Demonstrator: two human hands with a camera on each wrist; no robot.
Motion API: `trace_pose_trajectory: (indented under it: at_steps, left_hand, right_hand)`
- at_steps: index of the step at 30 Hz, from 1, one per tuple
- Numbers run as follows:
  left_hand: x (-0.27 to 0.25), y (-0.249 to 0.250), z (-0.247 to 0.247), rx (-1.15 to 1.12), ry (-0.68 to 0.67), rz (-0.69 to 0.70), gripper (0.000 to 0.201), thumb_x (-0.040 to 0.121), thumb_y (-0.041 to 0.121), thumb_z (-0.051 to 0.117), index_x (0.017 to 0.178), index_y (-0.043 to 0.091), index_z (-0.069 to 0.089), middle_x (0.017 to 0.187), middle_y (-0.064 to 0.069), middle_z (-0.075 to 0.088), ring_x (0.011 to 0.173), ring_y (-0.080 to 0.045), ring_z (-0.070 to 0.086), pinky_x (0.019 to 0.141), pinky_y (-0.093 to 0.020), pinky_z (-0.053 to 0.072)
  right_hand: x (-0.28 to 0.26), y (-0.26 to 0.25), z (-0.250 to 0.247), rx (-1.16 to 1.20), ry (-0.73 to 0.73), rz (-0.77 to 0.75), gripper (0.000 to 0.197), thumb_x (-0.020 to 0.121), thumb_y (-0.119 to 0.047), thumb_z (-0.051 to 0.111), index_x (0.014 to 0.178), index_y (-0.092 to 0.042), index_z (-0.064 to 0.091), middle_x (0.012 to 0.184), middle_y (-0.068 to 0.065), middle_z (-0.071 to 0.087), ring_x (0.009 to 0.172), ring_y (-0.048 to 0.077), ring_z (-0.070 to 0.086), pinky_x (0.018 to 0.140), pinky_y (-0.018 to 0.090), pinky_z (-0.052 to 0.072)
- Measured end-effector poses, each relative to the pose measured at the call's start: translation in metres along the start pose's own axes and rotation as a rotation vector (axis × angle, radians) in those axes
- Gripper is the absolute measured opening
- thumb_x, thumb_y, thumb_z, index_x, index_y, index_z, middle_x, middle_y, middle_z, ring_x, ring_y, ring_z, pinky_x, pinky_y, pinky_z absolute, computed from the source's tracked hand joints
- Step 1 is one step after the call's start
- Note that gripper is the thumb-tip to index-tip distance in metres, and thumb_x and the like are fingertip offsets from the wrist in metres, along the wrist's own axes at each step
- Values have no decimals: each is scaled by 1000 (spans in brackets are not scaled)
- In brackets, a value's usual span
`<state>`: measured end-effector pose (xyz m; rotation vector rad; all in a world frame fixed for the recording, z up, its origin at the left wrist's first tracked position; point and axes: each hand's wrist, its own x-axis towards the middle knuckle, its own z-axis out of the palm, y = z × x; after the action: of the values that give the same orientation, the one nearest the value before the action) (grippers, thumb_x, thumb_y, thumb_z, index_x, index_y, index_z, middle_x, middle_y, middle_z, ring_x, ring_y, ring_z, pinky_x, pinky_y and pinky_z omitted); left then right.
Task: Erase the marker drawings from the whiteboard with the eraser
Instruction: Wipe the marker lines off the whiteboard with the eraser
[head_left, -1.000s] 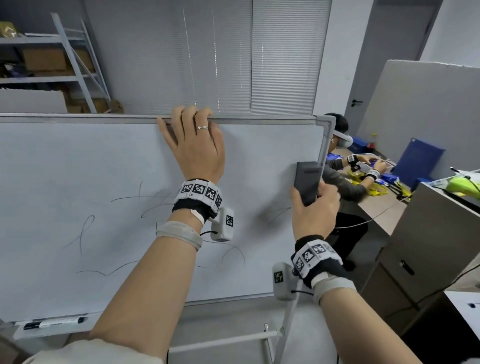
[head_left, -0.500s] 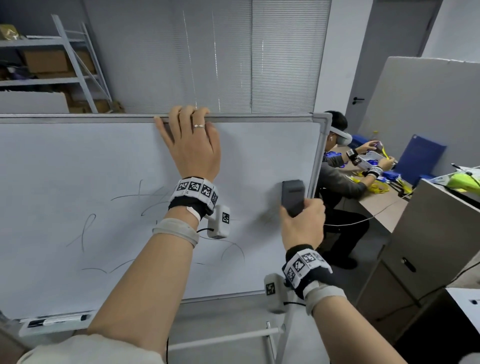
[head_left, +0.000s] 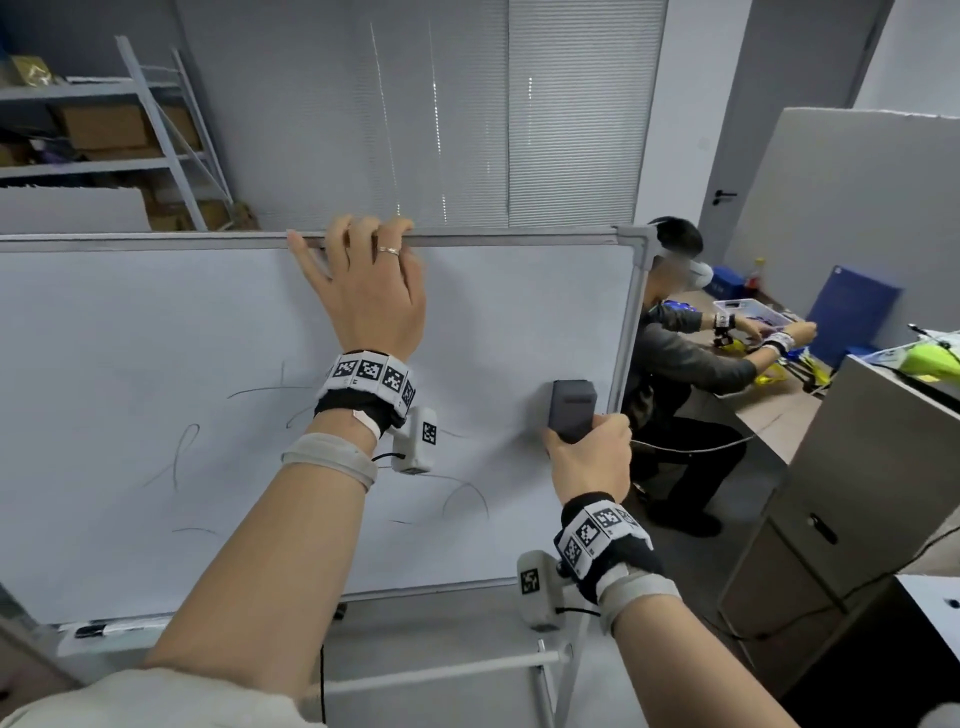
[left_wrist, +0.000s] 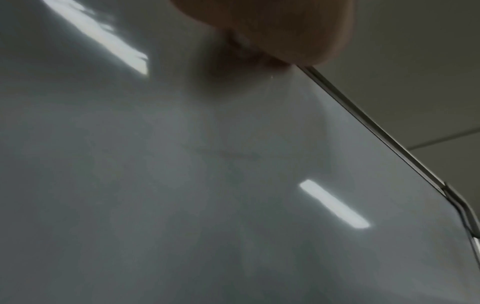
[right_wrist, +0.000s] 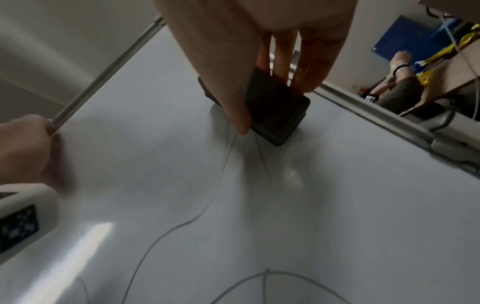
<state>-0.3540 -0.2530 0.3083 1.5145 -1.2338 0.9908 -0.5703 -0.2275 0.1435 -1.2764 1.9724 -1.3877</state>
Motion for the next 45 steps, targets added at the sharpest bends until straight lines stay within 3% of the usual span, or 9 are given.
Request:
trace_pose_trajectory:
  at_steps: [4,7,12,22,32,35,39,42,45]
  left_hand:
    - [10,-47,-7,48,32,-120,28,97,32,39,114,29,61,124,8,57,134,-18,42,119,-61,16]
    - [10,-74,-7,77,0,-59,31,96,31,40,120,29,60,129,5,55,135,-20,41,120,-58,17]
    - [15,-90,-2,19,19,-16,32,94,27,44,121,27,62,127,2,57,130,-24,45,120,-56,20]
    - [16,-97,8,-64,27,46,36,90,20,46,121,26,63,124,1,58,127,-26,47,119,-56,21]
    - [11,-87,16,-99,109,1,33,88,17,49,116,22,65,123,-2,60,126,-27,48,117,-59,22]
    - [15,-88,20,-91,106,-48,34,86,16,51,115,21,66,123,-2,60,127,-28,48,118,-59,22]
    - [19,-90,23,-92,89,-60,36,85,15,52,117,23,66,123,-1,59,128,-27,46,118,-59,22]
    - [16,-90,22,-84,74,-12,38,86,17,49,120,24,65,125,0,58,128,-25,45,119,-58,20]
    - [17,-90,22,-89,98,-24,37,87,16,49,119,22,65,125,-1,59,128,-26,46,119,-58,19]
  right_hand:
    - [-1,-4,12,7,7,35,49,72,-33,82,100,-19,45,109,5,55,101,34,61,79,47,55]
    - [-7,-8,28,-14,7,50,49,69,-35,82,99,-18,47,106,6,56,98,35,63,80,47,55]
    - [-37,-27,73,24,-84,53,41,63,-40,80,85,-24,49,85,2,64,73,28,65,63,41,58]
    - [-65,-43,101,-1,-56,68,43,71,-40,80,92,-25,45,89,-1,62,78,26,64,62,35,51]
    - [-22,-29,52,-41,216,175,53,86,-40,73,122,-15,43,127,16,55,117,41,53,85,56,50]
    - [-31,-44,69,-95,166,27,51,84,-33,74,122,-14,47,124,17,54,117,39,50,87,51,50]
    - [-33,-73,79,-7,114,-251,48,80,-35,75,120,-23,51,112,5,53,108,28,51,72,38,49]
    - [-22,-74,69,76,235,-163,50,80,-38,75,122,-22,53,115,8,56,112,31,52,73,34,40]
    - [-22,-49,61,39,230,35,53,81,-35,76,125,-18,51,127,13,55,123,36,48,85,46,46]
